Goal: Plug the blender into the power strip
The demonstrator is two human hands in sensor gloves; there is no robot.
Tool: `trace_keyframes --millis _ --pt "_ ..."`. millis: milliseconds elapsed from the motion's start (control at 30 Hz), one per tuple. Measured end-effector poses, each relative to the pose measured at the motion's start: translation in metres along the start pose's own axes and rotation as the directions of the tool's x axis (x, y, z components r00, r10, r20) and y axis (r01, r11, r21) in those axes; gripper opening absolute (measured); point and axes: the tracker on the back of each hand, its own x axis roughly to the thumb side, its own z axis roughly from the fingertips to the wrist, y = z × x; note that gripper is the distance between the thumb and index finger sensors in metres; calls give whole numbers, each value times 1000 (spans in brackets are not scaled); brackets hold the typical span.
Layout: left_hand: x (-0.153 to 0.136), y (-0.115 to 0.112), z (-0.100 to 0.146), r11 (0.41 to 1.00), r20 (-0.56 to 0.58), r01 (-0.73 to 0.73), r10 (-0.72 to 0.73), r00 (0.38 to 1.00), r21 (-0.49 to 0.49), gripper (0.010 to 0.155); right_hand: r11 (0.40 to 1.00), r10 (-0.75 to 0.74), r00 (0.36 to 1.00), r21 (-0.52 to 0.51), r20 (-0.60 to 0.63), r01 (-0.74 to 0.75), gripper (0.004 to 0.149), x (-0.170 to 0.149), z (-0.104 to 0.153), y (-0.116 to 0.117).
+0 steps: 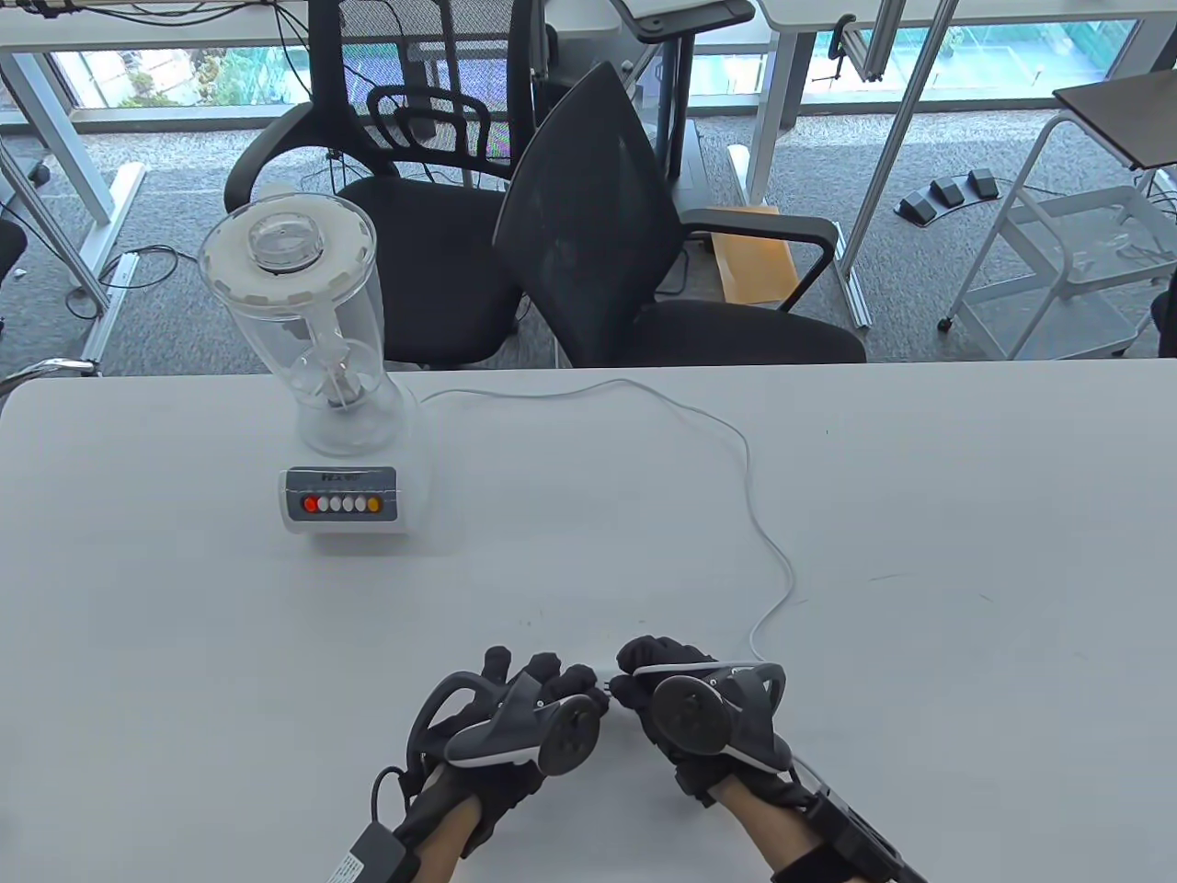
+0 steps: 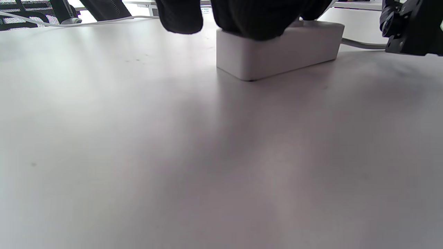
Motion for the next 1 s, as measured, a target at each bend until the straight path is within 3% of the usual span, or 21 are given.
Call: trace_keyframes --millis 200,267,333,467,667,767,867,1000 --pt "1 -1 1 1000 2 14 -14 1000 -17 59 1000 6 998 6 -63 -6 44 3 4 -2" --pt "2 -2 2 1000 1 18 -18 1000 -15 60 999 25 998 26 -50 -24 51 1 8 -3" --pt "1 -3 2 1000 3 18 -18 1000 -16 60 993 121 993 8 -14 -121 59 -2 16 -7" --pt "-1 -3 3 1000 10 -2 2 1000 1 60 975 221 975 -27 41 -220 59 -10 24 -19" --pt "-11 4 12 991 -16 -37 39 999 129 67 971 217 976 -100 0 -216 58 -32 30 -47" --pt "-23 9 20 980 -47 -60 70 996 189 71 969 228 972 -112 56 -221 55 -39 30 -59" --pt "-39 12 29 961 -79 -106 130 988 257 73 989 134 985 -70 105 -127 53 -44 31 -69" --pt "-59 13 38 944 -135 -143 190 972 299 74 993 53 991 -115 122 -39 51 -48 34 -84"
